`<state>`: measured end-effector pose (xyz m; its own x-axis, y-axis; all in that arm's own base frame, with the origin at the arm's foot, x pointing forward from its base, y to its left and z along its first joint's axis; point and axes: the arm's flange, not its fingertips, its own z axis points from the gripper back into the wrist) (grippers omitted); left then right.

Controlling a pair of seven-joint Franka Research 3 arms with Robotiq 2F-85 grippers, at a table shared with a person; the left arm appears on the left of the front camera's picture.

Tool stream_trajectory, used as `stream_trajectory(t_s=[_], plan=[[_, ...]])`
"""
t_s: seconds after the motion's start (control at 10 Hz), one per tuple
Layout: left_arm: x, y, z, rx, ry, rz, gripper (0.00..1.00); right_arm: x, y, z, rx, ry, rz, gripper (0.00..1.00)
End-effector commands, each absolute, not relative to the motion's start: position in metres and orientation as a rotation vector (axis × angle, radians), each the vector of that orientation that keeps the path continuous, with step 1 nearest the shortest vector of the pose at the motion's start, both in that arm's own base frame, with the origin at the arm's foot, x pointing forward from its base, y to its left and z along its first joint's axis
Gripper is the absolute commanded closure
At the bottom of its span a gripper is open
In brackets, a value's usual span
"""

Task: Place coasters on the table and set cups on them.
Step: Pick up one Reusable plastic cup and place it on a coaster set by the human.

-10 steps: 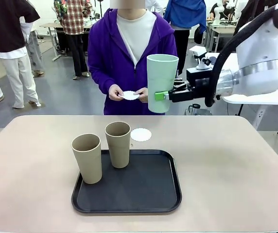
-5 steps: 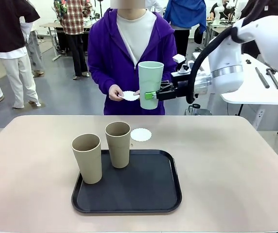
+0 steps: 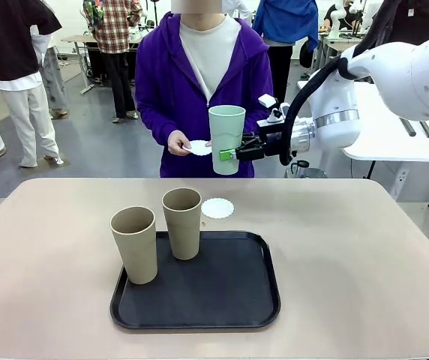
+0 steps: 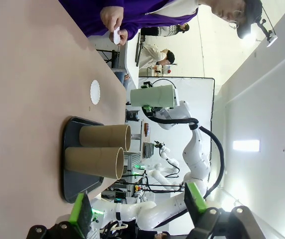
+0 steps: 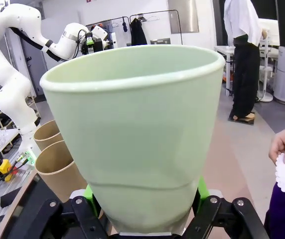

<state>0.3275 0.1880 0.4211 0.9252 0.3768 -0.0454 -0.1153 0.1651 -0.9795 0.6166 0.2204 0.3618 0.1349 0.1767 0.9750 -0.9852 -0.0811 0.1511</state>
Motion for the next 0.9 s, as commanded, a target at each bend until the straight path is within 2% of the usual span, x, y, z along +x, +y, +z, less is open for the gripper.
stream_trajectory(t_s=[0.0,0.4,0.8], plan=[[0.327,0.189,0.422,-1.373,-0.240,0.342,0.00,0.612,0.221,0.365,1.204,-0.931,1.249,0.18],[0.327,0.189,0.422,-1.373,-0.240,0.342,0.00,0.616,0.221,0.363,1.213,-0.933,1.247,0.18],[0.327,0.189,0.422,-1.373,-0.240,0.342,0.00,0.632,0.243,0.320,1.216,-0.909,1.300,0.18]])
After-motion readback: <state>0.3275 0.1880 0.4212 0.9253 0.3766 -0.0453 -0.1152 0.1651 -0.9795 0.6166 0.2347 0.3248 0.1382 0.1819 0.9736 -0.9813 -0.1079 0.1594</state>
